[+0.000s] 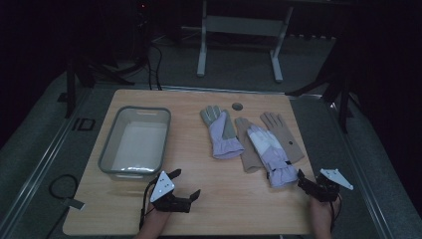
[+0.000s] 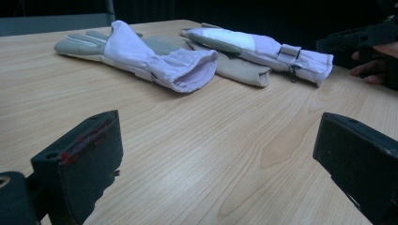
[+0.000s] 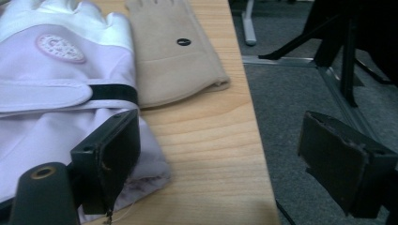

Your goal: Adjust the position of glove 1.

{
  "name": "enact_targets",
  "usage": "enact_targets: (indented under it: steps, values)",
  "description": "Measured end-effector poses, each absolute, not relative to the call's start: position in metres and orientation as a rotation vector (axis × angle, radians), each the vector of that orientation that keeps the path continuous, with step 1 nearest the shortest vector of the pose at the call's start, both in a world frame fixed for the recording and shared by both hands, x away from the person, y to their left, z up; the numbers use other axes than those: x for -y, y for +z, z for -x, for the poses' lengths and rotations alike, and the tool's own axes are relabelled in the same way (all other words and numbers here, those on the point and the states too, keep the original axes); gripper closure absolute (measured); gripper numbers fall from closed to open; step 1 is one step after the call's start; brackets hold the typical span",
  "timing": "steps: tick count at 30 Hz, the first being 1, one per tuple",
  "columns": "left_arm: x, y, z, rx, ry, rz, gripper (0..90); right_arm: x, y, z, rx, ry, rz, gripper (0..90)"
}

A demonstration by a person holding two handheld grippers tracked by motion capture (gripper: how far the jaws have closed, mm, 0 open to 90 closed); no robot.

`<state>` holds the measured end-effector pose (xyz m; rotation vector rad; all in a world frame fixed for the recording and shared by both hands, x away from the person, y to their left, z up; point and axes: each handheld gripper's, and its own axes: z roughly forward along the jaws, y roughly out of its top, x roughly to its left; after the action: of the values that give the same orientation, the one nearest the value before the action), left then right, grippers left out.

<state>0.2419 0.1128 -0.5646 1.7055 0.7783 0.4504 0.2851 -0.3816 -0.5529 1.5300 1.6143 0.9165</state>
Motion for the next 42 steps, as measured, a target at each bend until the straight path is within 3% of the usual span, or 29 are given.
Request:
enact_targets:
  steps: [18, 29, 42]
  values:
    - [-0.114, -0.565, -0.242, -0.786, 0.448, -1.692, 1.9, 0.391, -0.547, -0.298, -1.627, 0.831, -1.658, 12.3]
    - [-0.114, -0.565, -0.242, -0.784, 0.445, -1.691, 2.0, 0.386, -0.52, -0.326, -1.718, 0.95, -1.644, 14.5]
    - [-0.114, -0.565, -0.242, -0.779, 0.444, -1.69, 1.9, 0.345, -0.471, -0.358, -1.768, 1.051, -1.577, 11.2]
